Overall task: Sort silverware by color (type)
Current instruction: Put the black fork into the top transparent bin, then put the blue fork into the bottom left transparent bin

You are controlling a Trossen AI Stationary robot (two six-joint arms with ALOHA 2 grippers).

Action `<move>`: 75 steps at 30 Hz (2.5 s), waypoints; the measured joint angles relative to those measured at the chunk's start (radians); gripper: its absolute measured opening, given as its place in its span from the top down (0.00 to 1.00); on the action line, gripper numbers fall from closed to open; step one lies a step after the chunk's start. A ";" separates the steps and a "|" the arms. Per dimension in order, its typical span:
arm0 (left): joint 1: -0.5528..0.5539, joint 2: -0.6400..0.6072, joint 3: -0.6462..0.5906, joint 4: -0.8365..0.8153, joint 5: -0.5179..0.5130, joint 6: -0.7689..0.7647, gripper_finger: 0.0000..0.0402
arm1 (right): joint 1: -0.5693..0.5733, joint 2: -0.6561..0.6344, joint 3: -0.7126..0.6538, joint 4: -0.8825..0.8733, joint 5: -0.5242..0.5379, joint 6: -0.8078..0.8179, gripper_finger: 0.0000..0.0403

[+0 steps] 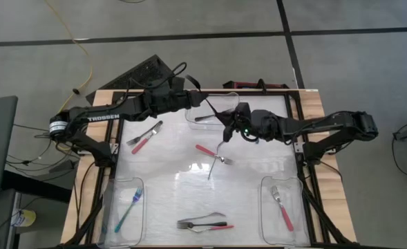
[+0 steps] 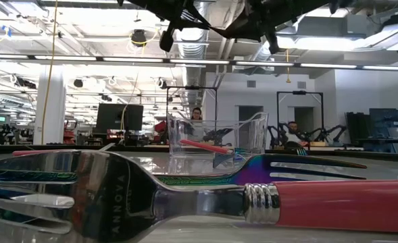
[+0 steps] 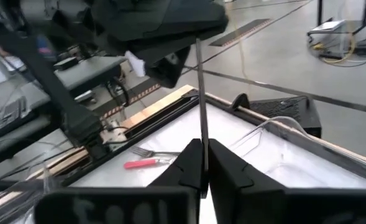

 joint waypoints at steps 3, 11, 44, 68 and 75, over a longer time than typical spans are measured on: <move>0.010 0.000 0.002 -0.018 0.009 0.037 0.99 | 0.000 0.000 0.000 -0.002 -0.016 0.005 0.78; 0.085 0.001 0.057 -0.263 0.028 0.242 1.00 | -0.011 -0.117 0.000 -0.183 -0.045 0.006 0.50; 0.030 0.790 0.892 -1.075 -0.107 1.330 0.99 | 0.193 -0.295 0.000 -0.608 -0.033 0.259 0.42; 0.003 0.455 0.890 -1.340 -0.179 0.858 0.58 | 0.040 -0.255 0.002 -0.813 0.021 0.467 0.42; -0.024 0.169 0.808 -1.439 -0.198 0.720 0.58 | -0.182 -0.160 0.000 -1.022 -0.037 0.556 0.42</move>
